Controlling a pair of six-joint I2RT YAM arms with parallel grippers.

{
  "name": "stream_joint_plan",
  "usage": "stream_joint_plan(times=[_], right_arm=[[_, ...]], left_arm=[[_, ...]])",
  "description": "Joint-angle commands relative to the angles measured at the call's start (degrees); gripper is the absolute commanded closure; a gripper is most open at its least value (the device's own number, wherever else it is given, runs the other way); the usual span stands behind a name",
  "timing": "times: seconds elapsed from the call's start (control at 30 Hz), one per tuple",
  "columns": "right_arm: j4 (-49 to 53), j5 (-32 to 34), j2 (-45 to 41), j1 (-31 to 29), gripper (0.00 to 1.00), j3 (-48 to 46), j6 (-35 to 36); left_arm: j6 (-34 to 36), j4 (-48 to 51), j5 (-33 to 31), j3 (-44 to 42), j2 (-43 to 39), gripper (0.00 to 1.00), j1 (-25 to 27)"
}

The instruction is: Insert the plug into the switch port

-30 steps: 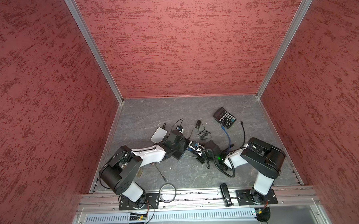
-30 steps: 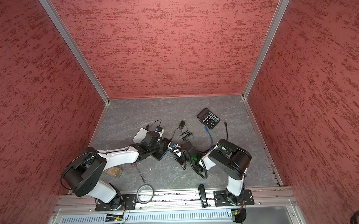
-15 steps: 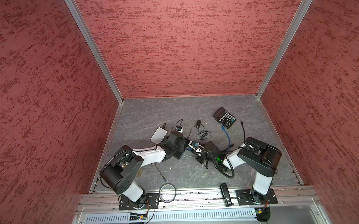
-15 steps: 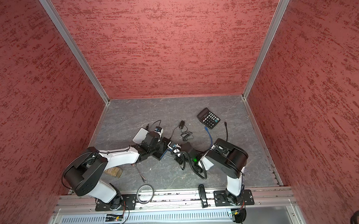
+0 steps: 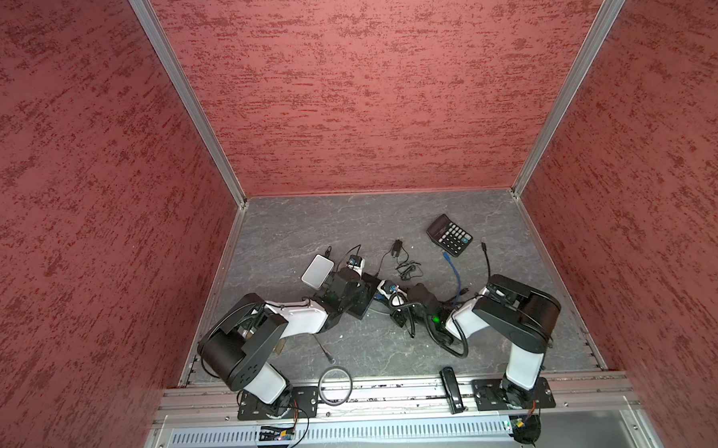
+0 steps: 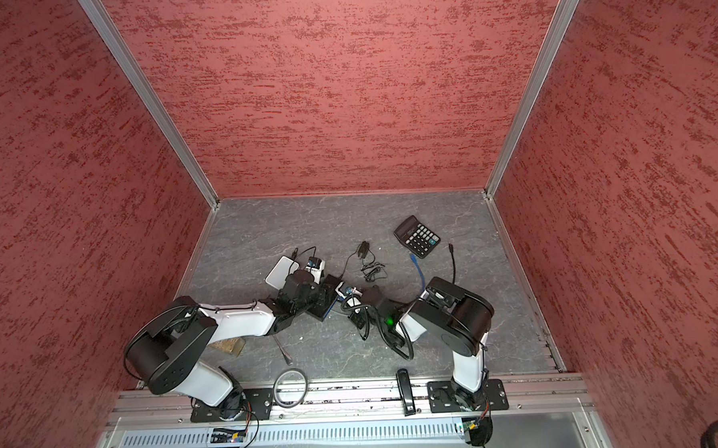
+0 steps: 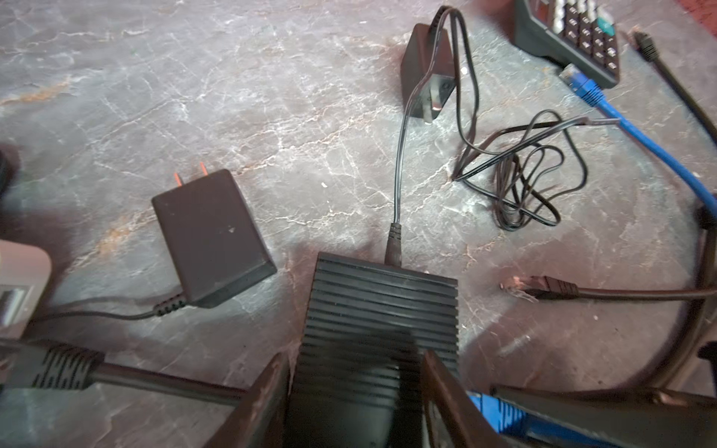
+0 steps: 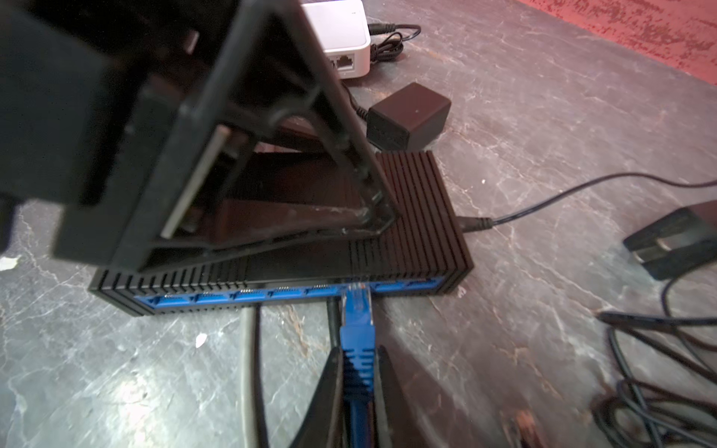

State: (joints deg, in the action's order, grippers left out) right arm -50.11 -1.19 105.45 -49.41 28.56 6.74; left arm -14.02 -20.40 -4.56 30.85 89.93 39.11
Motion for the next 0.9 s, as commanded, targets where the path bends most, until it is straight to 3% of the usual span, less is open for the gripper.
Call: stream_joint_plan(times=[0.0, 0.3, 0.53, 0.67, 0.87], right_arm=[[-7.79, 1.47, -0.67, -0.60, 1.00, 0.73, -1.32], [-9.13, -3.38, 0.97, -0.68, 1.00, 2.05, 2.30], [-9.47, -8.88, 2.09, -0.70, 1.00, 3.70, 9.98], [-9.99, -8.80, 2.86, -0.59, 1.00, 4.30, 12.98], [-9.35, -7.28, 3.76, -0.60, 1.00, 6.00, 11.87]], left_arm=[[0.43, 0.54, 13.22, -2.70, 0.32, 0.46, 2.20], [0.80, -3.21, 19.89, -4.11, 0.15, 0.47, 1.79], [3.18, -3.15, 27.15, -1.18, 3.11, 0.48, 2.95], [4.50, -3.17, 31.64, 0.34, 4.66, 0.49, 3.91], [4.41, -1.63, 31.01, 1.30, 6.35, 0.49, 4.74]])
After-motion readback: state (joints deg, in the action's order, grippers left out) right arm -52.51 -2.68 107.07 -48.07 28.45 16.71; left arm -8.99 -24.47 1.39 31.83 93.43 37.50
